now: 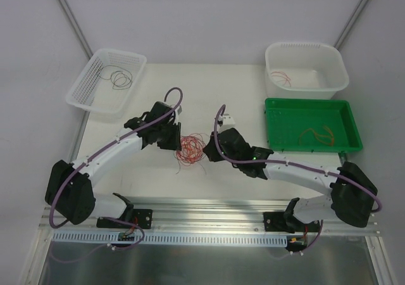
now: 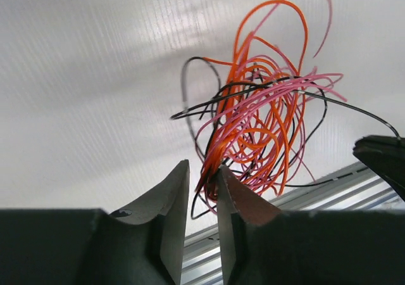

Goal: Untangle the cables

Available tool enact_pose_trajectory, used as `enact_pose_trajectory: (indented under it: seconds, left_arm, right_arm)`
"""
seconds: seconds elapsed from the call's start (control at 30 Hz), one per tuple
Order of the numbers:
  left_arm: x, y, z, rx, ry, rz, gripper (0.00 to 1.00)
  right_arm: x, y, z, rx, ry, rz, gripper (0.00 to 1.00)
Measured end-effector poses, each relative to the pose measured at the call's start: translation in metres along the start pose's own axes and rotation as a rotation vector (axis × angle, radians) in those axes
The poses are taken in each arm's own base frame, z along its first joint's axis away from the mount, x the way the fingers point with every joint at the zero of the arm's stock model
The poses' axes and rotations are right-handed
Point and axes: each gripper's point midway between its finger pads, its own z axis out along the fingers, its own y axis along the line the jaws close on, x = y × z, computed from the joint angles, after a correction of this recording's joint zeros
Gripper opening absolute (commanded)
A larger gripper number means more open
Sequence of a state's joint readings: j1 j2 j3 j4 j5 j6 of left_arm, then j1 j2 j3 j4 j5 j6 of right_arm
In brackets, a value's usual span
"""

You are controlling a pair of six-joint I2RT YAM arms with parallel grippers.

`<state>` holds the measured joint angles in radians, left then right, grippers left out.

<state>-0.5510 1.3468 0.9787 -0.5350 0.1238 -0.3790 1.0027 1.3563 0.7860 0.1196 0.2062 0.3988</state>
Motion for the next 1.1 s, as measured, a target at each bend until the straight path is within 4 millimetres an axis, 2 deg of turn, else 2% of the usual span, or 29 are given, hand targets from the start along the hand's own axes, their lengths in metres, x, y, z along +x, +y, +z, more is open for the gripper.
enact_pose_trajectory:
  seconds: [0.03, 0.1, 0.13, 0.2, 0.27, 0.43, 0.73, 0.93, 1.03, 1.07, 1.1]
  left_arm:
    - [-0.002, -0.001, -0.003, 0.003, -0.016, 0.000, 0.25]
    - [-0.005, -0.002, -0.008, 0.008, -0.042, 0.000, 0.39]
    - [-0.006, -0.002, -0.010, 0.008, -0.050, -0.001, 0.41]
    - [-0.008, -0.001, -0.012, 0.005, -0.065, -0.005, 0.54]
    - [-0.010, -0.002, -0.014, 0.009, -0.080, -0.012, 0.59]
    - [-0.009, -0.008, -0.017, 0.052, -0.101, -0.007, 0.60]
    - [-0.004, -0.043, -0.022, 0.259, -0.085, 0.021, 0.59]
    - [-0.002, -0.057, -0.023, 0.345, -0.065, 0.034, 0.54]
    - [0.001, -0.061, -0.021, 0.371, -0.040, 0.034, 0.44]
    - [0.002, -0.063, -0.020, 0.381, -0.033, 0.034, 0.38]
    - [0.003, -0.064, -0.019, 0.388, -0.025, 0.033, 0.16]
  right_arm:
    - [-0.004, 0.002, -0.007, 0.004, -0.009, -0.015, 0.01]
    - [-0.011, 0.007, -0.017, 0.007, -0.022, -0.038, 0.01]
    - [-0.015, 0.010, -0.021, 0.010, -0.027, -0.051, 0.01]
    - [-0.021, 0.014, -0.030, 0.018, -0.038, -0.075, 0.01]
    - [-0.026, 0.017, -0.038, 0.027, -0.044, -0.100, 0.01]
    - [-0.041, 0.028, -0.052, 0.030, -0.050, -0.148, 0.01]
    - [-0.051, 0.055, -0.069, 0.003, -0.040, -0.250, 0.01]
    - [-0.058, 0.073, -0.079, -0.041, -0.053, -0.296, 0.01]
    - [-0.057, 0.076, -0.083, -0.055, -0.054, -0.314, 0.01]
    - [-0.058, 0.077, -0.084, -0.058, -0.056, -0.317, 0.01]
    - [-0.058, 0.077, -0.085, -0.061, -0.059, -0.319, 0.01]
